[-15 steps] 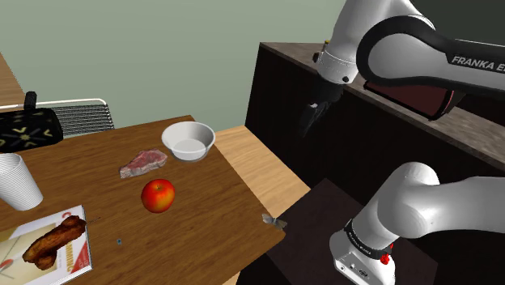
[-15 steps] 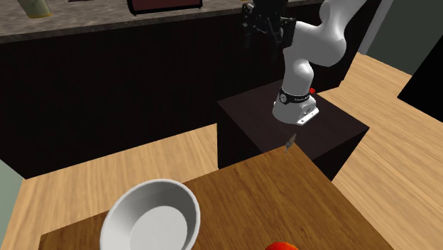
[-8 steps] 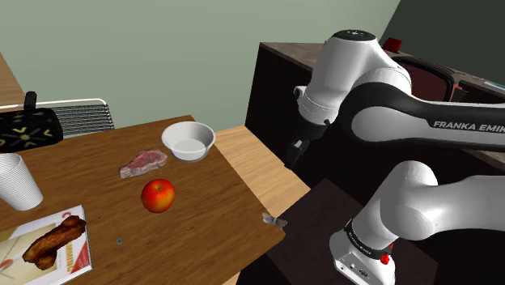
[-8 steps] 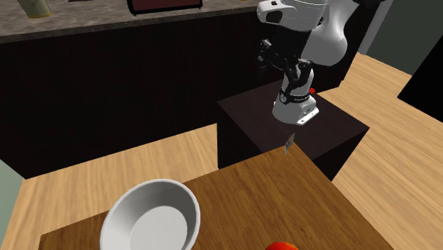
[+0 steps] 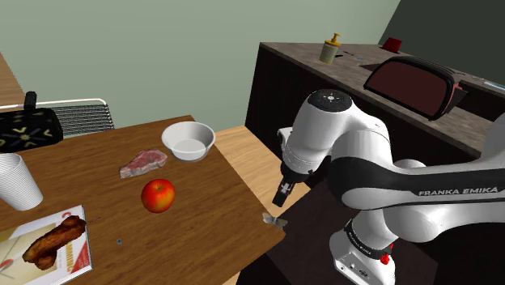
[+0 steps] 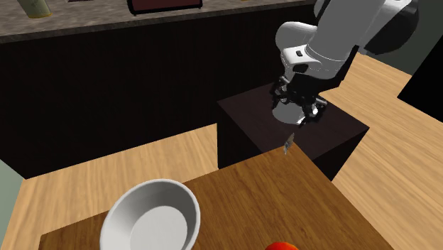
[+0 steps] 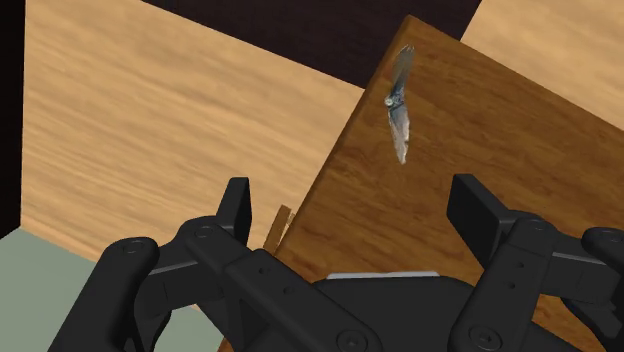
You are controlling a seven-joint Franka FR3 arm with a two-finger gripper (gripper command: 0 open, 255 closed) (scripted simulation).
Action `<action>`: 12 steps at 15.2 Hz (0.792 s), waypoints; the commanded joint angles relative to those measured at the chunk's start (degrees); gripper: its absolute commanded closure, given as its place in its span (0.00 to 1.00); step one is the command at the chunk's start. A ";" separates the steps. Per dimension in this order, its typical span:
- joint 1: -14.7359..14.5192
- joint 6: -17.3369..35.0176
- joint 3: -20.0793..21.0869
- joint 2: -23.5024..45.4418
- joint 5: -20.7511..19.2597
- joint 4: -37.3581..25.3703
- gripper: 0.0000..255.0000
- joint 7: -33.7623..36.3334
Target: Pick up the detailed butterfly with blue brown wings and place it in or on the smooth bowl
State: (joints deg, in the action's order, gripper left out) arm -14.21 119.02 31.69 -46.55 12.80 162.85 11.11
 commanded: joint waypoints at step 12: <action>1.87 19.12 14.55 15.59 0.53 4.80 0.00 8.20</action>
State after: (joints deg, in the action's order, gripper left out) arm -12.90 136.76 45.80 -31.83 13.56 167.22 19.17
